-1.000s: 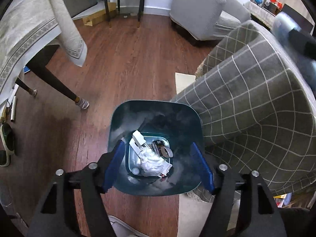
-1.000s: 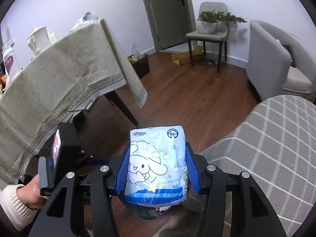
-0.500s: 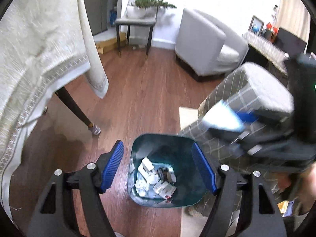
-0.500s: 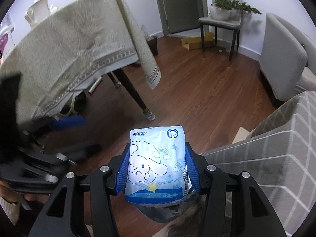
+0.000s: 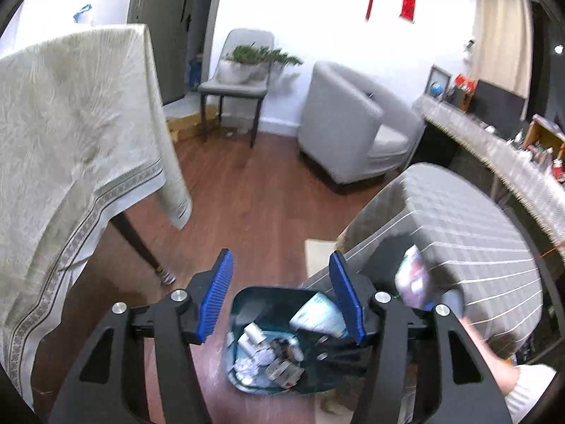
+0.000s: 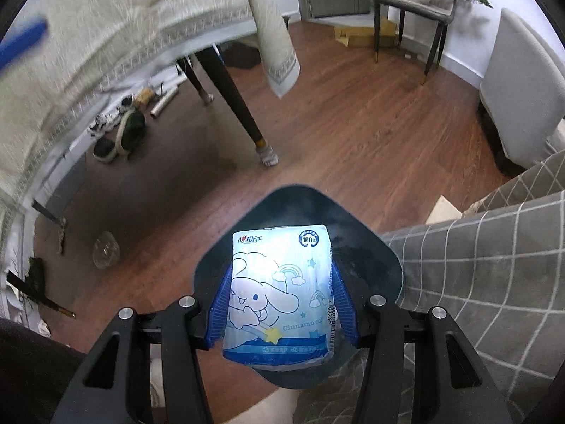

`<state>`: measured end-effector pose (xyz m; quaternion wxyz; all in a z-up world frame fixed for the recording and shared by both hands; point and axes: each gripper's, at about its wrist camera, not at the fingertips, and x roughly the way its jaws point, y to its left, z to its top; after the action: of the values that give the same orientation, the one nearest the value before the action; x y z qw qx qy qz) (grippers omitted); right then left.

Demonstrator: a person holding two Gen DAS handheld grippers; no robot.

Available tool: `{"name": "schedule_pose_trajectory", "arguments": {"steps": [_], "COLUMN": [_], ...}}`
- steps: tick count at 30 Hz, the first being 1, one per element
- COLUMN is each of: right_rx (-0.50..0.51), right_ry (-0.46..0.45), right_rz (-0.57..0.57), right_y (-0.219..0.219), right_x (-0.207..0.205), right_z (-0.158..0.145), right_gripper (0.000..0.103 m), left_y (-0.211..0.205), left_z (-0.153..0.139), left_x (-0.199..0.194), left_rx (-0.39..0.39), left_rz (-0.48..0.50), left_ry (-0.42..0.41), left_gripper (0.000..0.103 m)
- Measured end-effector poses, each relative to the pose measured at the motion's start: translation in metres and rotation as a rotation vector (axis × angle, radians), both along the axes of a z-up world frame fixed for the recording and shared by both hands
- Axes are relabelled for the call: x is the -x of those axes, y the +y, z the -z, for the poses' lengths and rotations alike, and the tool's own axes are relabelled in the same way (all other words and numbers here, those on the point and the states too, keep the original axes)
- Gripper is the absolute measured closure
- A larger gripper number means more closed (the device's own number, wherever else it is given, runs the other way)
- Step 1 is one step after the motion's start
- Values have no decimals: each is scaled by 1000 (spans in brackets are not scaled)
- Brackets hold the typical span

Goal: Collect trash

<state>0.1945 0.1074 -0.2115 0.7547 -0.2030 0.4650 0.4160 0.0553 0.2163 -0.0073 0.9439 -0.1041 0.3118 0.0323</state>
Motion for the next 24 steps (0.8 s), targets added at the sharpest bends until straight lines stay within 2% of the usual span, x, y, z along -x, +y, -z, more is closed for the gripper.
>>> {"name": "schedule_pose_trajectory", "arguments": {"steps": [3,5,14,17,18,19,24], "right_rx": [16,16,-43,-87,-99,-107,-214], "right_ry": [6,1,-23,-53,-68,-82,-172], "right_rz": [8,19,54,42,36,35,67], "right_y": [0,-3,-30,-34,-37,-38,-66], "right_x": [1,2,9,18,22,24,42], "right_z": [6,5,-19,-35,-41,-46,-86], "right_gripper": [44,32,30,30,30,30,30], "left_y": [-5,-9,-31,-35,-38,-40,-48], "left_z": [-11,-18,-26,-27,-30,-33,-41], "left_x": [5,6,12,17,19,22,33], "left_rx": [-2,-11,-55,-89,-102,-109,-117], "left_rz": [24,34,64,60,54,50,40], "left_ry": [-37,-54,-74,-75,-78,-86,-116], "left_gripper": [45,46,46,39,30,25,16]}}
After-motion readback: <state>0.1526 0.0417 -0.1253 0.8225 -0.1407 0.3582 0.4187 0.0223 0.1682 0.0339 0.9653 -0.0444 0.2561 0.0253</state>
